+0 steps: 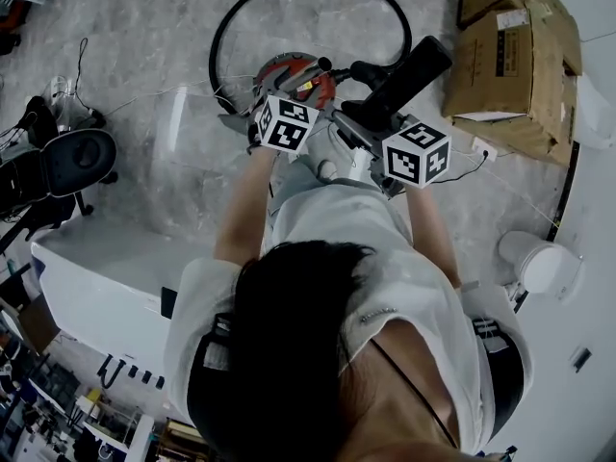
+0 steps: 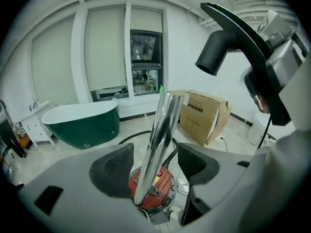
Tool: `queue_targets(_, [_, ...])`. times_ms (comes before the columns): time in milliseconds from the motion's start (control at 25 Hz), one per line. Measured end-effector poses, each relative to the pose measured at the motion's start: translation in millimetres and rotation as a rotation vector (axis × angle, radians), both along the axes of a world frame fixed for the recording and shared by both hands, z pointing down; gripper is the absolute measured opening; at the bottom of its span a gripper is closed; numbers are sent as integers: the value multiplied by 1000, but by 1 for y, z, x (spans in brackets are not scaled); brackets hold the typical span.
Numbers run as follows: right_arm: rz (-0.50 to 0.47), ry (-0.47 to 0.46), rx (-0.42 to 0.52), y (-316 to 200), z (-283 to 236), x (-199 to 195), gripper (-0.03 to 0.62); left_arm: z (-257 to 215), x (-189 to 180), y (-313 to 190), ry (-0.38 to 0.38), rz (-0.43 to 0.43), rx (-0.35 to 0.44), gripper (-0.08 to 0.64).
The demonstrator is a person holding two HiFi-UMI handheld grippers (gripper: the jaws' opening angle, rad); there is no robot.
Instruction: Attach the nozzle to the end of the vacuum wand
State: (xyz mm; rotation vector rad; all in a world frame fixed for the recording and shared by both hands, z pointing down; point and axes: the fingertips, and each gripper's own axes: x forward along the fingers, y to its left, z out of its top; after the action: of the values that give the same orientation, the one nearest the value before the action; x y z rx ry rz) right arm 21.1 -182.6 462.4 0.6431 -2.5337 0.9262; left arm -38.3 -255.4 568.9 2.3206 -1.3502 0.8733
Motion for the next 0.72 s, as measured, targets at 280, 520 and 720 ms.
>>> queue_targets(280, [0, -24, -12, -6, 0, -5, 100, 13, 2, -11, -27, 64, 2, 269])
queue_targets(520, [12, -37, -35, -4, 2, -3, 100, 22, 8, -14, -45, 85, -4, 268])
queue_targets(720, [32, -54, -58, -7, 5, 1, 100, 27, 13, -21, -41, 58, -7, 268])
